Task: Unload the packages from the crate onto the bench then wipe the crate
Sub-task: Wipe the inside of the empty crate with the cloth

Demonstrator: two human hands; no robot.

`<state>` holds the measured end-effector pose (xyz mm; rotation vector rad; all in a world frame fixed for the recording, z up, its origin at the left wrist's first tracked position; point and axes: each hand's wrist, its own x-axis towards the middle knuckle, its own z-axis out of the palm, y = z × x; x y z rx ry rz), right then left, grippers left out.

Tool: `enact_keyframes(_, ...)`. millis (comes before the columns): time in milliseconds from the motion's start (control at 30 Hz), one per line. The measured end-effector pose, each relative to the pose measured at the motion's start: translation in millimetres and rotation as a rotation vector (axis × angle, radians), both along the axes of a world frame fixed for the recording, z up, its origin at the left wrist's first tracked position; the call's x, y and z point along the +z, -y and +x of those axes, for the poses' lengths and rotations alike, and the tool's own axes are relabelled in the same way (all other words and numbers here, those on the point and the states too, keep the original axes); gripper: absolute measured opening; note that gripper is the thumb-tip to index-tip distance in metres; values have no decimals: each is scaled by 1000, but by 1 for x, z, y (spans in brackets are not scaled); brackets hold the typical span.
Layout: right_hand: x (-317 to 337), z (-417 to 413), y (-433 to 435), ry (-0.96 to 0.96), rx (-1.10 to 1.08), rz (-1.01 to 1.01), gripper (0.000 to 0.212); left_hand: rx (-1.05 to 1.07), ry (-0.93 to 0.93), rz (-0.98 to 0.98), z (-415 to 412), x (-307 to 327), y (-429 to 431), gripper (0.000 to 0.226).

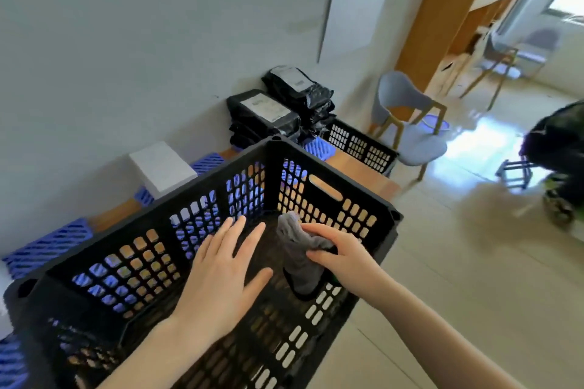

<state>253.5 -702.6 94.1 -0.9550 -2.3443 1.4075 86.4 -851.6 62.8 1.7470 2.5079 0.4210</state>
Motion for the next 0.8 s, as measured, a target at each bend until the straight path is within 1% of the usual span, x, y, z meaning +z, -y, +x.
enact_keyframes(100,9,18,13,-56,-82,20,44,-66,35,41,10,5,-7,70)
enact_keyframes(200,18,34,16,-89,-90,61,44,-118,16,71,16,9,-15,69)
enact_keyframes(333,21,54,30,-69,-114,123,46,-216,-15,97,15,11,-27,69)
enact_keyframes(467,19,57,39,-28,-105,229,46,-298,-46,115,0,15,-55,68)
enact_keyframes(533,25,54,33,-37,-150,262,46,-361,-53,136,-10,16,-78,67)
enact_keyframes(633,39,50,16,-76,-277,325,48,-488,-115,164,-24,14,-116,68)
enact_keyframes(700,48,47,0,-39,-326,442,49,-559,-130,165,-32,9,-145,69)
enact_keyframes(800,57,39,-23,138,-335,594,53,-633,-121,191,-42,-7,-182,68)
